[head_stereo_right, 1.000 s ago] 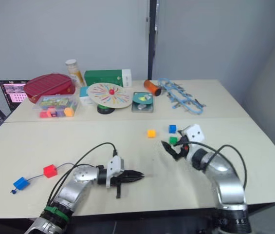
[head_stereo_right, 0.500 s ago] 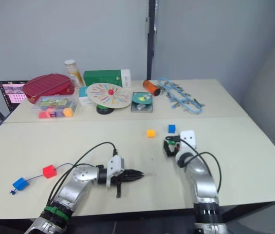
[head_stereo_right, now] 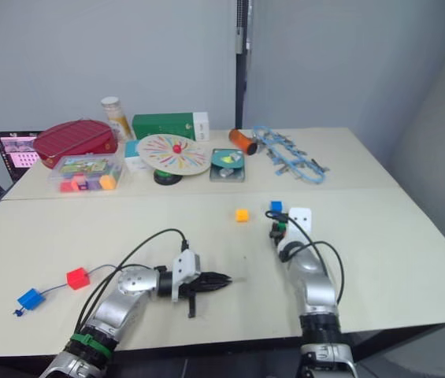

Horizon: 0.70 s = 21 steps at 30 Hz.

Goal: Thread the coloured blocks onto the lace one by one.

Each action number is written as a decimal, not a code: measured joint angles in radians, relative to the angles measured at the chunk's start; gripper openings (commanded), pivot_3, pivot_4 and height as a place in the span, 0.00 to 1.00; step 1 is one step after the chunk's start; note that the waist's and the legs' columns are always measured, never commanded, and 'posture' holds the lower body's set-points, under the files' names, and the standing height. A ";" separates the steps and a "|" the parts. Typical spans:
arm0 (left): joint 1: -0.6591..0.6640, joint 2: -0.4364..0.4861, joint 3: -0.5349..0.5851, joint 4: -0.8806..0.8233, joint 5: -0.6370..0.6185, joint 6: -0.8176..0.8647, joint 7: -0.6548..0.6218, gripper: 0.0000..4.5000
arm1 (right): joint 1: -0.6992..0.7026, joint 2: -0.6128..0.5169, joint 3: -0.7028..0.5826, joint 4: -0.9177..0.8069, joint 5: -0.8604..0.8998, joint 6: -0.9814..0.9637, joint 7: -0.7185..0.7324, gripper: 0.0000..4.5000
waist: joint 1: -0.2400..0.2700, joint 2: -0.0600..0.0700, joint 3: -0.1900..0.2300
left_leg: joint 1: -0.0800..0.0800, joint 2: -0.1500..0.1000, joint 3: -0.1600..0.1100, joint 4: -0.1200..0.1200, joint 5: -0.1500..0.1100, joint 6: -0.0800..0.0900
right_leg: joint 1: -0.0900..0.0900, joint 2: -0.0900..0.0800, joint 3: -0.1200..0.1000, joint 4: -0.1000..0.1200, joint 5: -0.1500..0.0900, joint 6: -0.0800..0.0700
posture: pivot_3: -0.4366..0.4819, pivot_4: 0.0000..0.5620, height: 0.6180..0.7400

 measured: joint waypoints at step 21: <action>-0.028 -0.031 -0.005 0.051 -0.011 -0.006 -0.073 0.00 | 0.493 -0.038 0.085 -0.898 0.115 0.660 -0.001 0.27 | 0.011 0.001 0.000 | 0.000 0.000 0.000 0.000 -0.001 0.001 | 0.001 0.000 0.000 -0.002 0.000 0.000 | 0.48 0.27 1.00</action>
